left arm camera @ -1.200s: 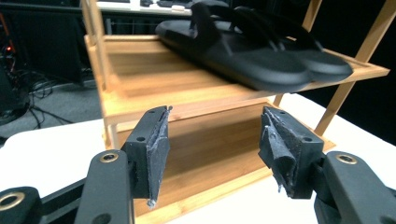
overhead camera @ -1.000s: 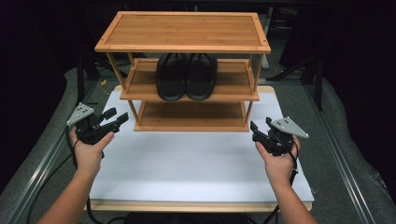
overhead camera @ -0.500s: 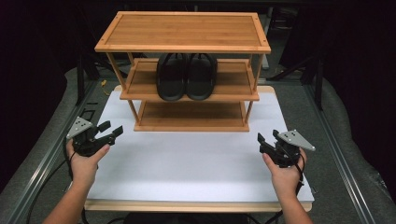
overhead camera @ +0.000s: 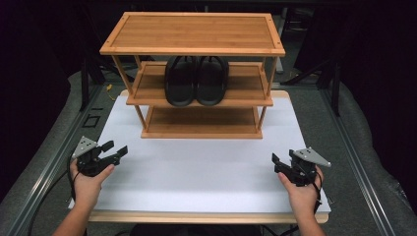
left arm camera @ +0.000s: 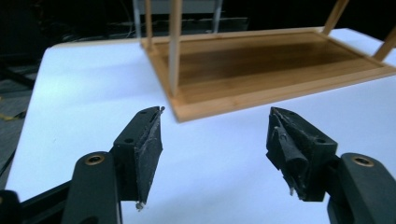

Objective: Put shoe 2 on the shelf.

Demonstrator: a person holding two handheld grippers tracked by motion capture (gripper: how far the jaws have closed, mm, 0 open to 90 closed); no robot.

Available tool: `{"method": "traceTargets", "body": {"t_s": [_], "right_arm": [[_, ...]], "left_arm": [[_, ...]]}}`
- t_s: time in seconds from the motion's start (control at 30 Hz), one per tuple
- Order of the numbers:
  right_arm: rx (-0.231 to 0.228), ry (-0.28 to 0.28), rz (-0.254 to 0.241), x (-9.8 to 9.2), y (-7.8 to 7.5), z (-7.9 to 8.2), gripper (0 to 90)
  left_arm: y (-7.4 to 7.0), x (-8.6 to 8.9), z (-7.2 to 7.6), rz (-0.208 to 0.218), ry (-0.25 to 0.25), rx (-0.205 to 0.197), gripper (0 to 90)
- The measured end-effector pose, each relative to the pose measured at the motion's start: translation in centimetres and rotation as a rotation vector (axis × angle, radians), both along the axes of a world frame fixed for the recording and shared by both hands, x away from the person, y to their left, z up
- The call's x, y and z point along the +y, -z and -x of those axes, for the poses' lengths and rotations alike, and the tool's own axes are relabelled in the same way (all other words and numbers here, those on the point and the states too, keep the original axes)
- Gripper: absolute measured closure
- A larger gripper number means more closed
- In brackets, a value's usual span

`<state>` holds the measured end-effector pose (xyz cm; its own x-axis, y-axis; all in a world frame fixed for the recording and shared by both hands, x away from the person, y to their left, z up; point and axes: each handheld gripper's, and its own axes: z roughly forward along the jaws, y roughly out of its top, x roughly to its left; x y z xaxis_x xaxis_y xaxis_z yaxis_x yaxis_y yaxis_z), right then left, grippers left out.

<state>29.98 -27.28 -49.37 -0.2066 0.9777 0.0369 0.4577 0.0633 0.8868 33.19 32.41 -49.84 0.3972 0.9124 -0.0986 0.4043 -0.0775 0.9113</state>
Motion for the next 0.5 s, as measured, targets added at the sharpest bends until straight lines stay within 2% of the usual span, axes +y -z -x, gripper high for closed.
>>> {"method": "traceTargets", "body": {"t_s": [0.13,0.23,0.27,0.3,0.4,0.5], "right_arm": [[0.019,-0.012,0.02,-0.1,1.0,-0.2,34.0],[0.038,0.017,0.061,0.0,1.6,-0.2,34.0],[0.044,-0.006,0.06,-0.1,1.9,-0.3,34.0],[0.036,0.006,0.069,-0.1,2.1,-0.4,34.0],[0.061,0.006,0.087,-0.4,2.6,-0.5,34.0],[0.076,0.018,0.082,-0.7,2.8,-0.5,34.0]], "left_arm": [[1.2,0.8,-0.3,-0.029,-0.031,0.04,32.8],[2.0,1.5,-0.6,-0.054,-0.055,0.068,32.2],[2.2,1.6,-0.6,-0.062,-0.061,0.073,32.2],[2.3,1.8,-0.6,-0.072,-0.066,0.076,32.2],[2.7,2.1,-0.7,-0.105,-0.083,0.091,31.4],[3.0,2.4,-0.7,-0.116,-0.085,0.1,31.4]]}}
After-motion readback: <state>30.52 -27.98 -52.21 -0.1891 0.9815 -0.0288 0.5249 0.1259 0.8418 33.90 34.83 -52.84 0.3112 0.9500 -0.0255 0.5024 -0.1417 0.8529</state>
